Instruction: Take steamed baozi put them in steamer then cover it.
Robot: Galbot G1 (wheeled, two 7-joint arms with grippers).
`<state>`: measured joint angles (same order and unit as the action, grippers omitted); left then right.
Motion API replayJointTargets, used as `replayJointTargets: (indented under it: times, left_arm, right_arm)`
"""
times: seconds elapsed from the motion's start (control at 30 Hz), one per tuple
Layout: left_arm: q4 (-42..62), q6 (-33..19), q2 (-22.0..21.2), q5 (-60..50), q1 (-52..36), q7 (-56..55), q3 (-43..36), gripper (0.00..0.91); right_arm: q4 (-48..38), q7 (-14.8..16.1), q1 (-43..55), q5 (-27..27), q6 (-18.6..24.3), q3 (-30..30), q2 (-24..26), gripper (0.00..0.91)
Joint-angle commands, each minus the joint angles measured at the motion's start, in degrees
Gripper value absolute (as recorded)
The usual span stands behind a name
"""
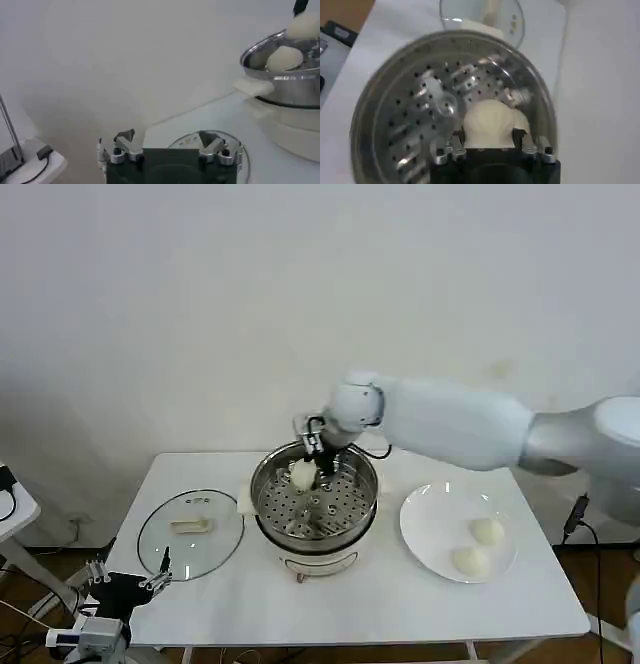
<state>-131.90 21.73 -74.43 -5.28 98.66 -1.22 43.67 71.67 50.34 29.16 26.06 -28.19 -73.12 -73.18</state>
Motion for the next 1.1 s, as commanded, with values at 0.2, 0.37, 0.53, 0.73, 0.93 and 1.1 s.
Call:
replayJointTargets:
  times: [0.2,0.37,0.53,0.73,0.93,1.1]
  left_arm:
    - [-0.18,-0.01,-0.06,0.03,-0.07,0.05,-0.14,0.907]
    - [-0.18,-0.02,-0.01,0.01,-0.05,0.06,-0.1,0.907]
    - [0.01,-0.04,0.0,0.01,-0.15,0.04,-0.12,0.907]
    - [-0.01,-0.03,-0.14,0.01,-0.2,0.04,-0.23,0.907]
    - [-0.08,-0.03,-0.17,0.01,-0.01,0.03,-0.24,0.907]
    - [-0.09,0.0,-0.25,-0.07,0.02,0.09,-0.37,0.907]
  right_arm:
    - [-11.13,-0.85,-5.26,-2.8,-1.86,0.3,-11.48,0.625]
    - [-12.62,-0.91,-5.83,-3.08,-1.93,0.76,-12.44,0.625]
    - [-12.6,-0.91,-5.94,-3.61,-2.15,0.73,-12.85,0.625]
    - [-12.6,-0.74,-6.04,-4.0,-2.41,0.65,-12.66,0.635]
    - [-11.56,0.04,-5.81,-4.4,-2.06,0.78,-11.92,0.907]
    - [-9.05,-0.01,-3.58,-4.16,-2.16,0.68,-9.66,0.907]
